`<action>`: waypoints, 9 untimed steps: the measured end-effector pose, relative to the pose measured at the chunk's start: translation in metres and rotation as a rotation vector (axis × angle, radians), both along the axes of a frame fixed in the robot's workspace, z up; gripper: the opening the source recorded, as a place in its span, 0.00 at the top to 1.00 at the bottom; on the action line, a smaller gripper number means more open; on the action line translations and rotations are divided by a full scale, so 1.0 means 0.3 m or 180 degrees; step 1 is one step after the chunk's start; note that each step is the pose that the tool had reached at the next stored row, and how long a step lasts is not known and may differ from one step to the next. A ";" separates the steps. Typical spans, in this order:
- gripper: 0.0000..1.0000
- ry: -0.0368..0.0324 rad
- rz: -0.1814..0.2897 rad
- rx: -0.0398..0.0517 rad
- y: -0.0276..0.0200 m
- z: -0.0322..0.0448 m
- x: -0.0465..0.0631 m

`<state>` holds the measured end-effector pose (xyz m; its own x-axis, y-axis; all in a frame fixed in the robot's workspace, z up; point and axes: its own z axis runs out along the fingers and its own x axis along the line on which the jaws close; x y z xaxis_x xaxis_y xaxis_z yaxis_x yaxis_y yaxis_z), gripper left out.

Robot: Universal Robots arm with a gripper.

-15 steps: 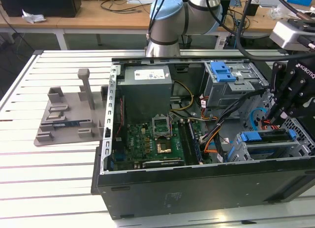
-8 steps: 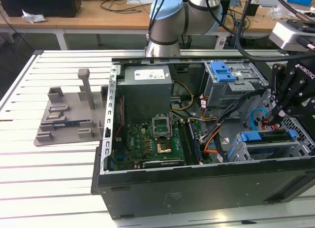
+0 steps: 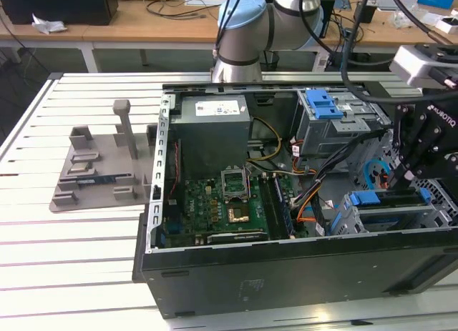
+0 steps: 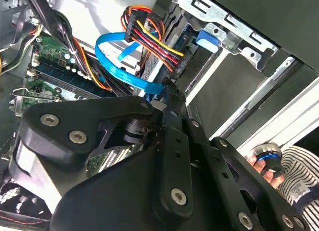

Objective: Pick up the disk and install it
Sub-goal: 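Insert the second disk wire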

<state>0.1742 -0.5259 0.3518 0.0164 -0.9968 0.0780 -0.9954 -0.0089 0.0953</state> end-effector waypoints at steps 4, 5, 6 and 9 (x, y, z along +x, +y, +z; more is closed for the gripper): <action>0.89 0.0000 -0.0001 -0.0016 -0.013 -0.019 0.010; 0.89 0.0000 0.0000 -0.0016 -0.008 -0.021 0.010; 0.89 0.0000 0.0000 -0.0016 -0.005 -0.021 0.010; 0.89 0.0000 0.0013 -0.0016 0.019 -0.021 0.010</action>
